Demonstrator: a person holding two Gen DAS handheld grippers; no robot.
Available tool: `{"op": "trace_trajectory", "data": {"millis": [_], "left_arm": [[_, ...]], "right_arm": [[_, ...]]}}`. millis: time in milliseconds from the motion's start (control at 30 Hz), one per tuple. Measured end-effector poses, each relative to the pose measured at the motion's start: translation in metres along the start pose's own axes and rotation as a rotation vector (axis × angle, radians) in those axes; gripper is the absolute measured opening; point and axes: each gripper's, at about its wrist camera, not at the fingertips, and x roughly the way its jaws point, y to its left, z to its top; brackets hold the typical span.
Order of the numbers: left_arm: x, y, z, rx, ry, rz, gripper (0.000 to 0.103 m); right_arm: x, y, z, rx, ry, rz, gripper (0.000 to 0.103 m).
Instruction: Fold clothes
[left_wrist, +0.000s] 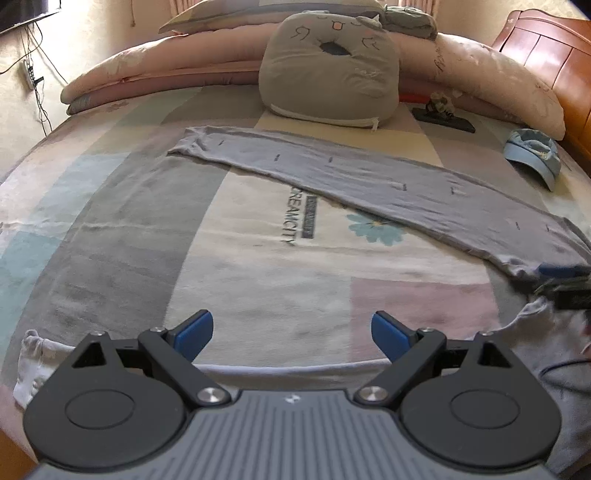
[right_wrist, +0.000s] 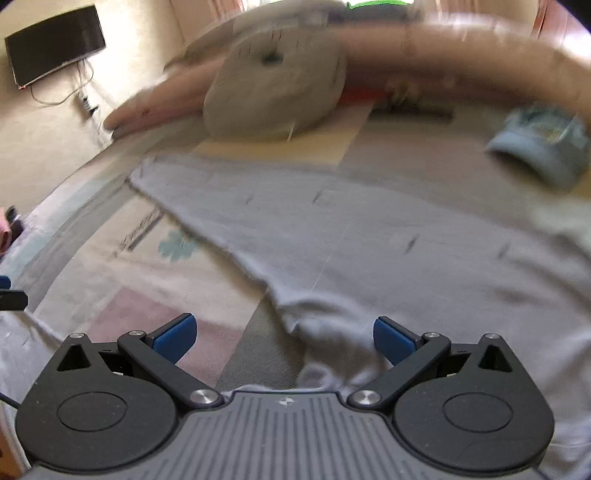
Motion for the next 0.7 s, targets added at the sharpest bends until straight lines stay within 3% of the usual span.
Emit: {"op": "trace_trajectory", "data": {"millis": [167, 267, 533, 700], "left_arm": [[0.001, -0.029, 0.015, 0.054, 0.011, 0.015, 0.093], [0.008, -0.052, 0.031, 0.119, 0.011, -0.013, 0.093], [0.052, -0.147, 0.072, 0.37, -0.026, -0.218, 0.093], [0.087, -0.215, 0.083, 0.495, -0.031, -0.356, 0.093]], "right_arm": [[-0.006, 0.0, 0.001, -0.016, 0.024, 0.133, 0.103], [-0.025, -0.016, 0.002, 0.011, -0.009, 0.134, 0.103], [-0.062, -0.058, -0.02, -0.058, -0.024, -0.217, 0.103], [-0.071, -0.077, -0.047, 0.036, 0.001, -0.252, 0.103]]}}
